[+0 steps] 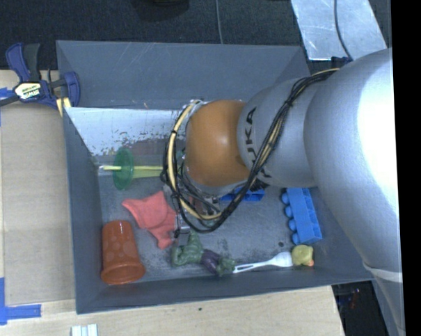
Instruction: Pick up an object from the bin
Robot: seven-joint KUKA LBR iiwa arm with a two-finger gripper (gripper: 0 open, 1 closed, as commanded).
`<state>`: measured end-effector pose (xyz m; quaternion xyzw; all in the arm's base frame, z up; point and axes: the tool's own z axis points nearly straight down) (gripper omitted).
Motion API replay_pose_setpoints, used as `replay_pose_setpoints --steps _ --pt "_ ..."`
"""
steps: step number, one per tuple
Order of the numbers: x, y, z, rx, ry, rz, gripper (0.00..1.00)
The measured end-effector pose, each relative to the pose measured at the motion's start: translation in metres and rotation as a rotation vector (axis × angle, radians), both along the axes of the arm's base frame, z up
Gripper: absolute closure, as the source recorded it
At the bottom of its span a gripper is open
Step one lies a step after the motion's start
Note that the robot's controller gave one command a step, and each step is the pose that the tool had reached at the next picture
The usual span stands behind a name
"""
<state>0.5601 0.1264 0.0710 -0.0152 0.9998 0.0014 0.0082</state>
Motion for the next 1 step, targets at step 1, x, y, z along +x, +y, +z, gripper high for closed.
replay_pose_setpoints --steps 1 --pt "-0.0165 0.0055 0.0002 0.002 0.0 -0.014 1.0"
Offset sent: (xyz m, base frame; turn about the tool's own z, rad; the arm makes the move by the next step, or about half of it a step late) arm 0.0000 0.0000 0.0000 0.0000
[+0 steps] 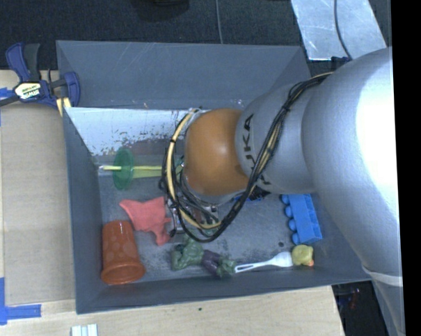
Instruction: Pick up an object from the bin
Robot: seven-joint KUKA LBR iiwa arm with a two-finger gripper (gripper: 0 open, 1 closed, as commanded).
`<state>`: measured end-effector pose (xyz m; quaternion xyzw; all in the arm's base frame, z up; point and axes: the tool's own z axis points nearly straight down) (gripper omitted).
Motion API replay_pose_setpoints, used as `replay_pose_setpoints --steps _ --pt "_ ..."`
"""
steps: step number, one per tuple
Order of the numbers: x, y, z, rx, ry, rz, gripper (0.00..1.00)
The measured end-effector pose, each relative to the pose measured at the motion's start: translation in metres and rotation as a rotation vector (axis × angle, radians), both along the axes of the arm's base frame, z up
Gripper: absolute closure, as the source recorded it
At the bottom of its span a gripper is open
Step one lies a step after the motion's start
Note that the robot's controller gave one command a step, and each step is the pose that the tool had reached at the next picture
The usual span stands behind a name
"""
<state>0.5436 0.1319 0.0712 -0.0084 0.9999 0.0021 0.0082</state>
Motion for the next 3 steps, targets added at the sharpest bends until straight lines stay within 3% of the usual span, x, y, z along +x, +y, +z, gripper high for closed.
replay_pose_setpoints --steps 1,2,3 --pt "0.003 0.0 0.0 0.001 -0.002 -0.003 1.0" --pt "0.001 0.012 0.066 -0.001 0.003 -0.008 1.0" --pt "-0.013 0.024 0.149 -0.004 0.007 0.061 1.0"
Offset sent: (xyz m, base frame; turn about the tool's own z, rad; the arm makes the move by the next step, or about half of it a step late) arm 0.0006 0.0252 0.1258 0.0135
